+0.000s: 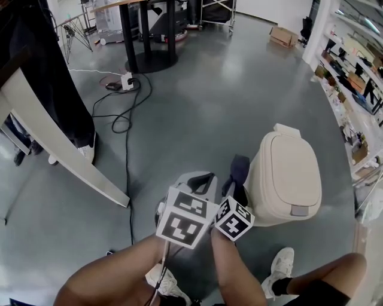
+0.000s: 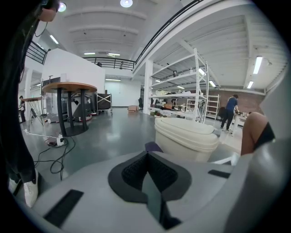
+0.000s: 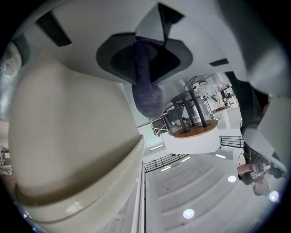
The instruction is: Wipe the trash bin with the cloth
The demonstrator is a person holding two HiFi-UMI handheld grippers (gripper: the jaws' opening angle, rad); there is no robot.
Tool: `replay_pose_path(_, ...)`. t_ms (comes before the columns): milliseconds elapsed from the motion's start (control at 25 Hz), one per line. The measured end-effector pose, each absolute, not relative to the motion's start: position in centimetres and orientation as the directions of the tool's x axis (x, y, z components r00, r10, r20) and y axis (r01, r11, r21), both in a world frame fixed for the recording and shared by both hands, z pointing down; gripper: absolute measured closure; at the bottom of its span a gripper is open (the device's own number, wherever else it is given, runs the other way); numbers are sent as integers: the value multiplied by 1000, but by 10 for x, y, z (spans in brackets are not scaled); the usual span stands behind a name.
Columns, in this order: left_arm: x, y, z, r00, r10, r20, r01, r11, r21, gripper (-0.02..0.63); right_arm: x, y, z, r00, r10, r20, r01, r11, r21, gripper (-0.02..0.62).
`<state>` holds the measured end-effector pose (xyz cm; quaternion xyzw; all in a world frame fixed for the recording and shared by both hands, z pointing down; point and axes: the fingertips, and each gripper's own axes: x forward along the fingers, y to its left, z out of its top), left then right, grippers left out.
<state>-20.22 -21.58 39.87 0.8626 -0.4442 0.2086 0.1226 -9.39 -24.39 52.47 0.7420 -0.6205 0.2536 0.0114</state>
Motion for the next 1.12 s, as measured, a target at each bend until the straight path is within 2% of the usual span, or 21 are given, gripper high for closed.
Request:
replay_pose_path(320,-201,-215,399,523,-712,469,-814,-581,25,609,-88,-253,520,137,-908,395,-895,-284,-345,495)
replay_pose_path(800,-196,-220,401,530,-706,469,-809,-586,32,609,-83,-256,566,131,-861,492,-856,-348,-382,495)
replay_pose_path(1120,-197,-219,402,528,-704,475,-812,-583,37,609,-85,-250,619,111,-793,599,-855,-383,-349,495)
